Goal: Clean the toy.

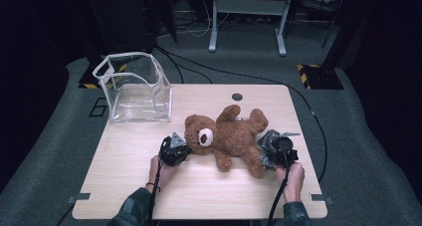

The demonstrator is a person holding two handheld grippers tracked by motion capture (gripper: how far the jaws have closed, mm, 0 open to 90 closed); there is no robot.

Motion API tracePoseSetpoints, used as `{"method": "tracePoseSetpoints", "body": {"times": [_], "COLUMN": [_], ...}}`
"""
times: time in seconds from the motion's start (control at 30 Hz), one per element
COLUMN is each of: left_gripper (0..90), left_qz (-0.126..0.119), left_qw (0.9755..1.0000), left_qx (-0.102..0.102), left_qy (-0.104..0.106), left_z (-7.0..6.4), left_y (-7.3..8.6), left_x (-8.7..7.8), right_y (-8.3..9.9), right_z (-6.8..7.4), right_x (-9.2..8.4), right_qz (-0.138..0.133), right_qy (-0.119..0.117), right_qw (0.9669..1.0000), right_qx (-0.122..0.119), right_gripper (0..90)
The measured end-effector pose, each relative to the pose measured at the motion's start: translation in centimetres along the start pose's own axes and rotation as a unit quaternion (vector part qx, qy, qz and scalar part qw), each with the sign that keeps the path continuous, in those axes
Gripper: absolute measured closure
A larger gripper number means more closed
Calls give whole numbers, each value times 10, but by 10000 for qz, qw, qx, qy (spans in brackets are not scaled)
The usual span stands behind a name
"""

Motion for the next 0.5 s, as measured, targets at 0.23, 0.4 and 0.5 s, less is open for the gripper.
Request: {"method": "tracePoseSetpoints", "body": {"times": [0.23,0.4,0.5], "left_gripper": [791,791,791], "left_qz": [4,-12,-9], "left_qw": [10000,10000,10000], "left_qx": [14,-10,-13], "left_qy": [-6,-3,-1], "left_z": [0,0,0], "left_y": [0,0,0], "left_x": [0,0,0], "right_y": [-44,-65,-70], "right_z": [50,98,120], "right_x": [-43,-35,-16], "right_qz": [-914,-1062,-969], "right_qy": [-610,-1101,-1314], "right_qw": [9920,9820,9789], "right_qx": [-620,-1110,-1227], "right_gripper": [766,764,765]}}
Point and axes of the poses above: each handheld gripper's, and its own axes: x roughly forward along the jaws, y roughly out of its underside, z roughly to its left, the point moved 3 cm from there along x, roughly forward along the jaws, and after that the axes turned 7 degrees about -x, right-handed, at the moved point
